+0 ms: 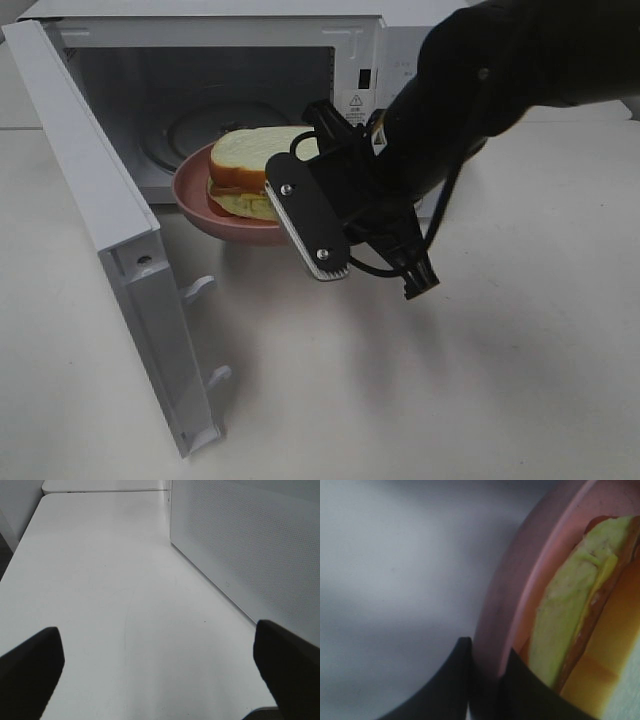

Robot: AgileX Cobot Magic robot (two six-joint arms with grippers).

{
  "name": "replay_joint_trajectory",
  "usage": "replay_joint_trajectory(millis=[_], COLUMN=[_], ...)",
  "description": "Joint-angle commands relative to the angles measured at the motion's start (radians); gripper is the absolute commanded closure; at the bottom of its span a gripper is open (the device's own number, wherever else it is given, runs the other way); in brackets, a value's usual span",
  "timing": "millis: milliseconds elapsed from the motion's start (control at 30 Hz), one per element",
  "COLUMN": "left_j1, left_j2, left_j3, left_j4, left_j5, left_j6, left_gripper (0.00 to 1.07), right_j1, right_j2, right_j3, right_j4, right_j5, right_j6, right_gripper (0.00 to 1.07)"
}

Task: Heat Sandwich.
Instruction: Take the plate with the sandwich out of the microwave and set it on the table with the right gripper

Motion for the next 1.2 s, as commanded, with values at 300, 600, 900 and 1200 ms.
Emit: replay_joint_trajectory(millis=[300, 600, 900, 1200], left_j1=[0.002, 0.002, 0.002, 0.002], left_j2=[-0.008, -0.008, -0.008, -0.008], left_j3=[0.001, 0.001, 0.001, 0.001], left_j4=[-0.005, -0.005, -0.005, -0.005], left_j5=[-0.011, -0.011, -0.011, -0.011], left_j6=[-0.004, -0.004, -0.004, -0.004], left_gripper=[0.09, 0.09, 0.09, 0.09], right_j1=[0.002, 0.002, 0.002, 0.002], right_j2=[-0.235, -0.445, -0.629, -0.75], right_j3=[0.214, 0.37, 0.472, 0.564], right_j4=[-0.005, -0.021, -0.144, -0.238], right_j5=[-0.032, 0.01, 0.081, 0.121], right_j6=[-0.003, 0.047, 0.177, 0.318], right_gripper=[1.07, 1.07, 1.07, 1.07])
